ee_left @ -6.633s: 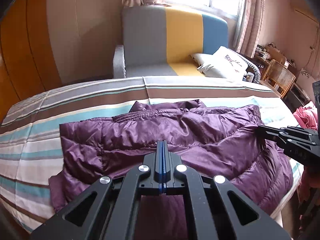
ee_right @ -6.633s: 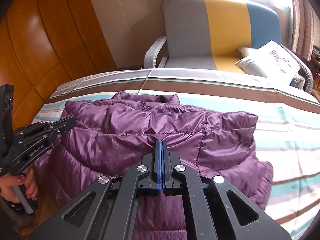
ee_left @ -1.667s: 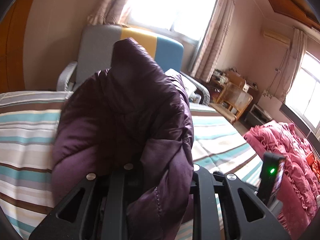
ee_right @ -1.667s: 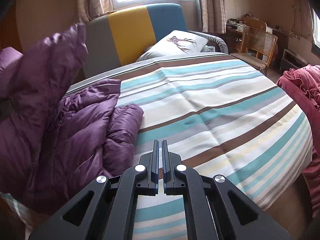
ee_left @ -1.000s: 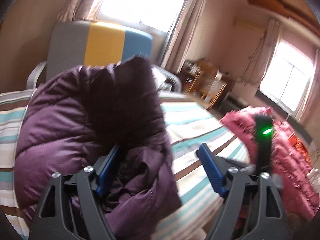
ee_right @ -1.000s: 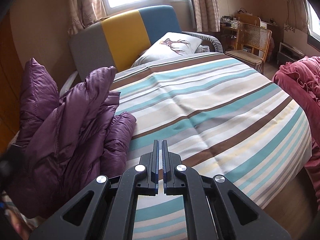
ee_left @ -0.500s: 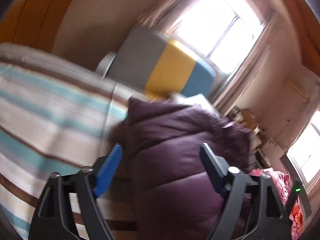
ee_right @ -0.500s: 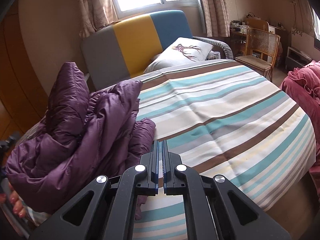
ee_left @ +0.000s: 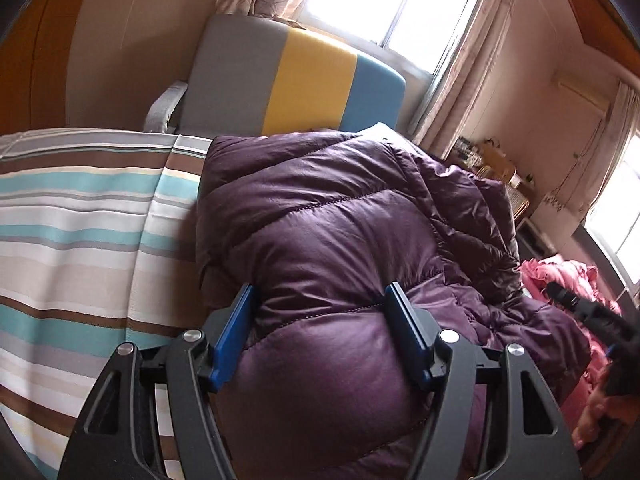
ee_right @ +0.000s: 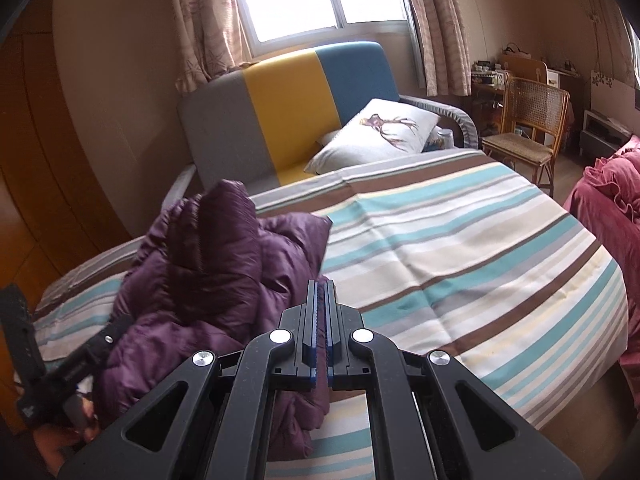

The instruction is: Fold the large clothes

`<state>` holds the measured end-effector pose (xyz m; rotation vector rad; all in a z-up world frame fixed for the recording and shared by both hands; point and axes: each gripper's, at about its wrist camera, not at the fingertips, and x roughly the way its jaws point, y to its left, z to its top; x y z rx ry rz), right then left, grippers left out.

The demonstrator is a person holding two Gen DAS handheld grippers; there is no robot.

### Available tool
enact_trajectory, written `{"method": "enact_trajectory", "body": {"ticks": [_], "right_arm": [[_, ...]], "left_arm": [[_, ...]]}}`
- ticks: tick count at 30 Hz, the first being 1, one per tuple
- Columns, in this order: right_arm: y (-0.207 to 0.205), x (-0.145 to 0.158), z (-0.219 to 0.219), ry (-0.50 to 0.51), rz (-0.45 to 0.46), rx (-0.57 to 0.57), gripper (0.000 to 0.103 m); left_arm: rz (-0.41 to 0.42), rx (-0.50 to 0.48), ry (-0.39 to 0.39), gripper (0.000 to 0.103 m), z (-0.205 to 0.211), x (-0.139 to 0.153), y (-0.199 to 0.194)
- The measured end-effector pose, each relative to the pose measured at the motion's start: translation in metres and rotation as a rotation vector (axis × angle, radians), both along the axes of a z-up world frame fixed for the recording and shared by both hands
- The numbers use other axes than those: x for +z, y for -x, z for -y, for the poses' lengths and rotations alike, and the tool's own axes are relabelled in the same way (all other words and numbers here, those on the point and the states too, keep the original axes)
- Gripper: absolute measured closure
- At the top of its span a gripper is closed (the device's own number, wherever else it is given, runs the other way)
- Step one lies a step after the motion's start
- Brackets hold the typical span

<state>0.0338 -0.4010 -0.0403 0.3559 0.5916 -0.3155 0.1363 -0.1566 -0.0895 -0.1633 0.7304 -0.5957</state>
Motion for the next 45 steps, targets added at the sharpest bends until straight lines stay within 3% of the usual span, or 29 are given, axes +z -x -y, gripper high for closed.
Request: {"method": "enact_trajectory", "body": {"ticks": [9,16,21,28,34,37,40,45], "right_arm": [[-0.009,0.024,-0.026,0.023,0.028,0.082,0.101],[-0.048,0.018,-0.058,0.018,-0.042,0.209,0.101],[-0.075,-0.003,-0.066,0.099,-0.14,0.177,0.101],[-0.08,-0.053,-0.038,0.091,-0.234,0.101,0.101],[-0.074,-0.081,-0.013,0.012,-0.214,0.078,0.101],[-0.075,-0.087,-0.017,0.051,-0.215,0.082,0.101],[-0.075,-0.093,-0.018,0.052,-0.212,0.081,0.101],[-0.078,-0.099,-0.013,0.022,-0.203,0.101,0.101]], "left_arm": [[0.019,0.001,-0.042,0.038,0.009,0.005,0.002],[0.021,0.009,-0.064,0.035,0.015,0.005,0.001],[0.03,-0.006,-0.084,0.03,0.021,0.008,0.006],[0.051,-0.035,-0.041,0.026,0.016,0.018,0.01],[0.058,0.013,-0.082,0.024,0.012,0.016,-0.006],[0.018,-0.01,-0.085,0.024,0.021,0.005,-0.016],[0.046,-0.011,-0.164,0.023,0.036,-0.006,-0.016],[0.076,-0.027,-0.219,0.023,0.044,-0.013,-0.012]]}}
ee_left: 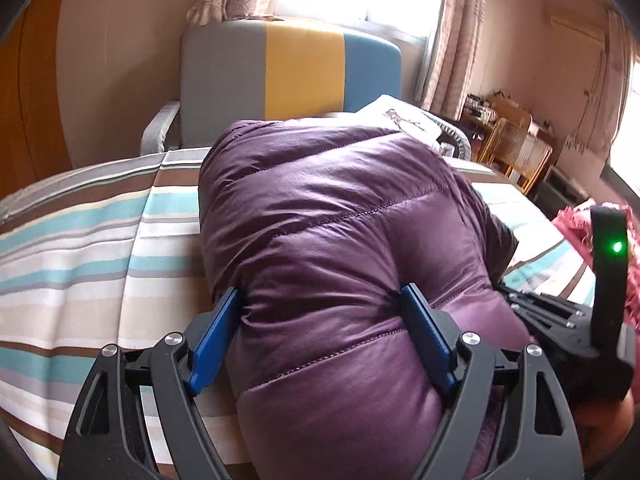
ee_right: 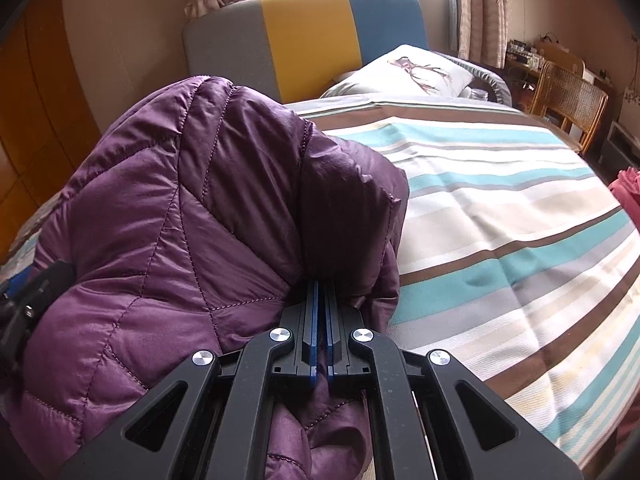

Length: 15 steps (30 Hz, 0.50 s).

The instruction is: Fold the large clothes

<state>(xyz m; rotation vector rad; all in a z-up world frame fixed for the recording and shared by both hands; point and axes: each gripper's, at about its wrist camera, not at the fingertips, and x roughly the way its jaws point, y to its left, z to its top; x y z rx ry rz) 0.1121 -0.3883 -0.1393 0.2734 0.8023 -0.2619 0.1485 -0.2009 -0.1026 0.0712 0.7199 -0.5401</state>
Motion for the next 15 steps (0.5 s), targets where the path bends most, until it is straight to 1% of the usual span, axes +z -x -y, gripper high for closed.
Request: {"method": "enact_trajectory", "body": {"ticks": [4,9,15], "right_arm": [[-0.0028,-0.0058,0.0077,-0.027,0.025,-0.006,0.101],[-0.002,-0.007,0.0088,-0.039,0.045,-0.01,0.101],[-0.0014,-0.0042,0.0078,-0.027,0.029,-0.002,0.101]], "left_arm": [[-0.017,-0.011,-0.013,0.023,0.0033,-0.0051,-0.005],[-0.009,-0.006,-0.021,0.023,0.005,-0.0074,-0.0041],[-0.017,0.003,-0.003,0.021,0.0011,-0.0038,-0.0008]]}}
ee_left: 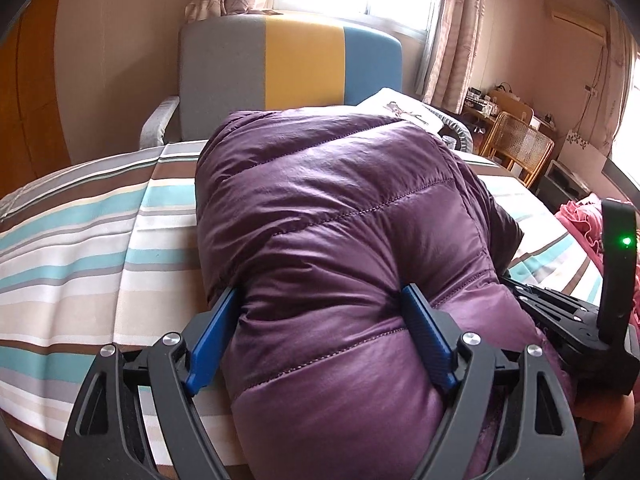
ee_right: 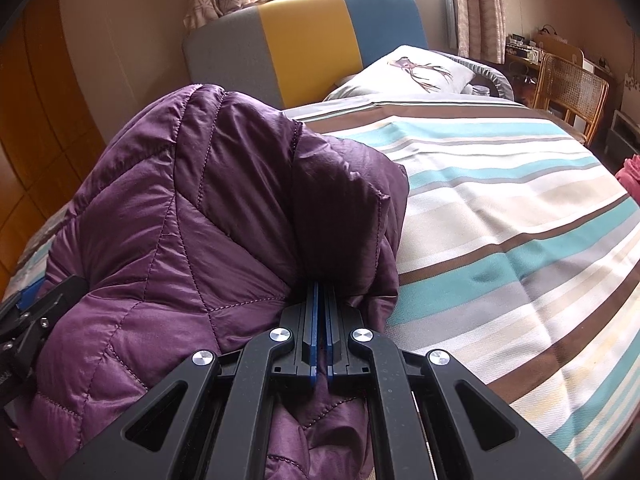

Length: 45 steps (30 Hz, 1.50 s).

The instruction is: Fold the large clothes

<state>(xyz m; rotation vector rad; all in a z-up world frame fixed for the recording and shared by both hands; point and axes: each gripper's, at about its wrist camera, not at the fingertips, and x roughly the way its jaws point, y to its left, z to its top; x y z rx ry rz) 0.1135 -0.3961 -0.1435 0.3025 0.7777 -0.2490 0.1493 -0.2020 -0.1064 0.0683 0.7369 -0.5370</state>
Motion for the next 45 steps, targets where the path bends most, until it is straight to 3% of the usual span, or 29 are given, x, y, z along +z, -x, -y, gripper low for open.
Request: {"method": "enact_trajectory", "body": {"ticks": [6,13,16,20,25,29,34,40,45], "right_arm": [[0.006,0.02,0.002,-0.001,-0.02,0.01,0.101],[0.033,0.074,0.009,-0.037,0.074,-0.032,0.101],[0.018,0.092,0.003,-0.045,0.096,0.001,0.101],[-0.017,0.101,-0.014,-0.024,0.093,0.06,0.101],[-0.063,0.083,-0.024,0.028,0.0,0.072,0.101],[-0.074,0.051,-0.013,0.018,-0.079,0.035,0.101],[-0.076,0.017,0.005,-0.089,-0.082,0.022,0.102],[-0.078,0.008,0.003,-0.065,-0.07,0.009,0.103],[-0.07,0.008,-0.002,-0.044,-0.04,0.013,0.103]], "left_arm": [[-0.074,0.025,0.058,0.019,-0.017,0.007,-0.001],[-0.054,0.028,0.09,0.013,-0.027,0.039,-0.004],[-0.046,0.038,0.094,0.013,-0.02,0.05,-0.014],[-0.044,0.059,0.027,0.013,-0.004,0.055,-0.035],[-0.092,0.077,-0.037,0.013,0.018,0.042,-0.063],[-0.132,0.079,-0.036,0.01,0.026,0.028,-0.073],[-0.138,0.065,-0.052,0.009,0.036,0.009,-0.078],[-0.142,0.066,-0.076,0.007,0.045,-0.005,-0.081],[-0.105,0.054,-0.089,0.007,0.038,0.004,-0.066]]}}
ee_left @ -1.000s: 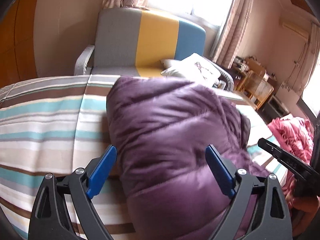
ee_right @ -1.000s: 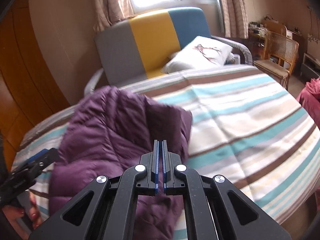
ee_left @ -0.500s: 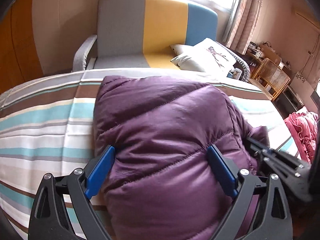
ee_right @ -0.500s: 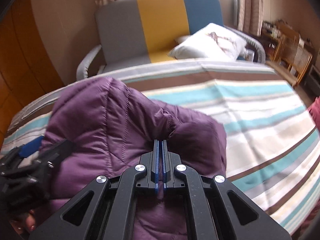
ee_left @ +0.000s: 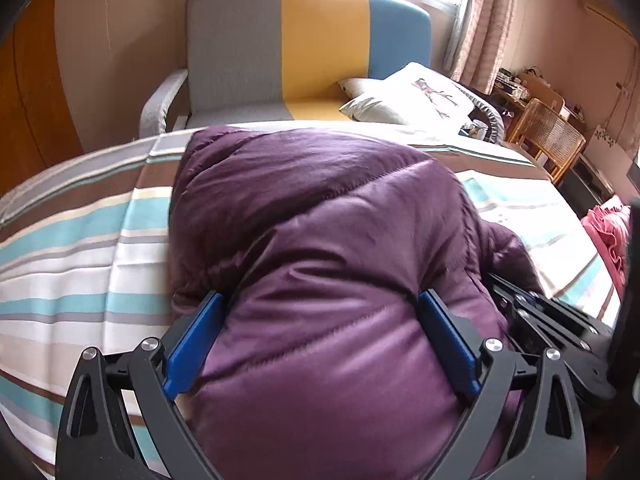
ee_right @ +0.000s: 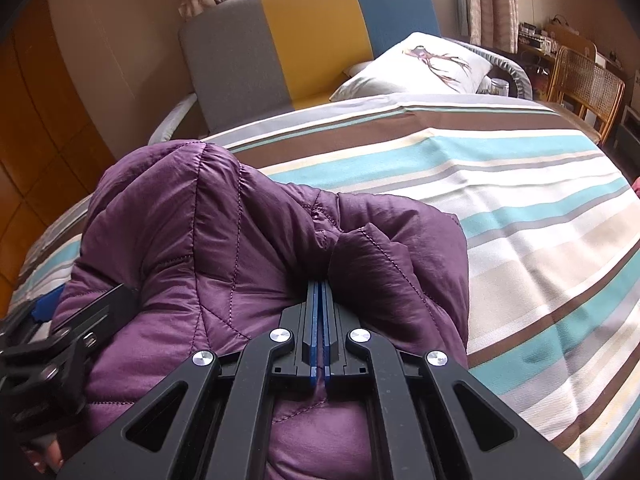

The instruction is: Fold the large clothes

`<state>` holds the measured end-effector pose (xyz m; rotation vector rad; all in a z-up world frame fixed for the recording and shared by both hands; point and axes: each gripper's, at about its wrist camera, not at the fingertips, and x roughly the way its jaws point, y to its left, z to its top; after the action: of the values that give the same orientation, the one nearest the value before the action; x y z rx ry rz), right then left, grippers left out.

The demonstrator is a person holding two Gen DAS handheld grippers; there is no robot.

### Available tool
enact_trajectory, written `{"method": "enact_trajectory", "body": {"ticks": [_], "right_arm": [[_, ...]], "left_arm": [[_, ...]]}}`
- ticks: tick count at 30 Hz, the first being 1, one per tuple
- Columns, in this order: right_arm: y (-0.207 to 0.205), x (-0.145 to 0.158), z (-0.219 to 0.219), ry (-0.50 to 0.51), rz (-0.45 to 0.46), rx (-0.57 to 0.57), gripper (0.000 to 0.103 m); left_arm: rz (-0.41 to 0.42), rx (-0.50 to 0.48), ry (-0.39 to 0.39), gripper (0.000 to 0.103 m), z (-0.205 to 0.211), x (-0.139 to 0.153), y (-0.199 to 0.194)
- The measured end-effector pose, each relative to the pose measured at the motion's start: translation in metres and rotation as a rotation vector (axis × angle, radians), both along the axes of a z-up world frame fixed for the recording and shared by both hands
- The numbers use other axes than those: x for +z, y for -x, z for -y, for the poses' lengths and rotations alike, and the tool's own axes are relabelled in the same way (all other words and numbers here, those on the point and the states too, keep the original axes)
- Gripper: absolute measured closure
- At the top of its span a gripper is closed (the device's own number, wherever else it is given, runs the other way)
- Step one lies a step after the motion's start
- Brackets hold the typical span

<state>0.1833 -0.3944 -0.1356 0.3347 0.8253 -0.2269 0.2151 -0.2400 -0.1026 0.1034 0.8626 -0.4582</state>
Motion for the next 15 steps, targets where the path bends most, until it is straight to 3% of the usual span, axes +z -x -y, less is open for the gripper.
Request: {"method": "enact_trajectory", "body": {"ticks": [4,7,9,15], "right_arm": [[0.005,0.002,0.002,-0.012,0.009,-0.003,0.103],[0.011,0.01,0.0,0.008,0.021,-0.005,0.103],[0.022,0.017,-0.003,0.006,0.039,-0.006,0.101],[0.077,0.034,-0.01,-0.052,0.107,-0.003,0.101]], "left_arm": [[0.064,-0.022,0.021,0.007,-0.018,0.009,0.036],[0.055,-0.021,0.036,0.007,-0.027,0.002,0.05],[0.038,-0.007,0.059,0.007,-0.032,-0.004,0.051],[0.048,-0.005,0.033,0.007,-0.028,-0.005,0.051]]}}
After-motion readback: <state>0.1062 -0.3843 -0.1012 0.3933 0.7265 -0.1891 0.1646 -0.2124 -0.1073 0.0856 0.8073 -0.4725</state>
